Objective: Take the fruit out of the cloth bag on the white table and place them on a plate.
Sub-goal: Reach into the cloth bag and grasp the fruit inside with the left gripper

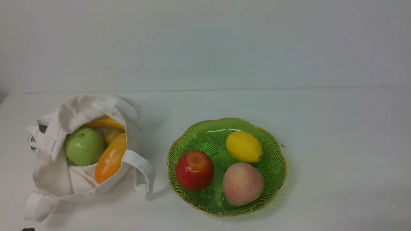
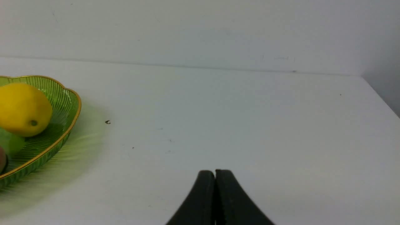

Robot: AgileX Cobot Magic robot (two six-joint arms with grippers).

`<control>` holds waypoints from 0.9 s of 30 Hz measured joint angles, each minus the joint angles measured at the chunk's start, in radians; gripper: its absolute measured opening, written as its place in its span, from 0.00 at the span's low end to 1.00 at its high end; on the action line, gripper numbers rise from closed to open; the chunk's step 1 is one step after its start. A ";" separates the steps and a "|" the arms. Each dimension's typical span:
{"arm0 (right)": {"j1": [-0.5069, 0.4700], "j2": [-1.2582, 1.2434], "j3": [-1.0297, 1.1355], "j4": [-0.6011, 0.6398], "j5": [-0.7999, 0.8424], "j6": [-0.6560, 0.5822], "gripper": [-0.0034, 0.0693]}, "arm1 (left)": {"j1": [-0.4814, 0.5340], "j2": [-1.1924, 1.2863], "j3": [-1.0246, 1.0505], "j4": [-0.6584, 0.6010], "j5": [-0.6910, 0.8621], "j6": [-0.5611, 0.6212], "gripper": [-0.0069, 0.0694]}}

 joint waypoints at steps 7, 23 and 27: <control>0.000 0.000 0.000 0.000 0.000 0.000 0.03 | 0.000 0.000 0.001 -0.160 -0.047 0.003 0.08; 0.000 0.000 0.000 0.000 0.000 0.000 0.03 | 0.001 0.091 -0.296 -0.106 -0.239 0.076 0.08; 0.000 0.000 0.000 0.000 0.001 0.000 0.03 | 0.001 0.367 -0.523 -0.023 0.164 0.091 0.08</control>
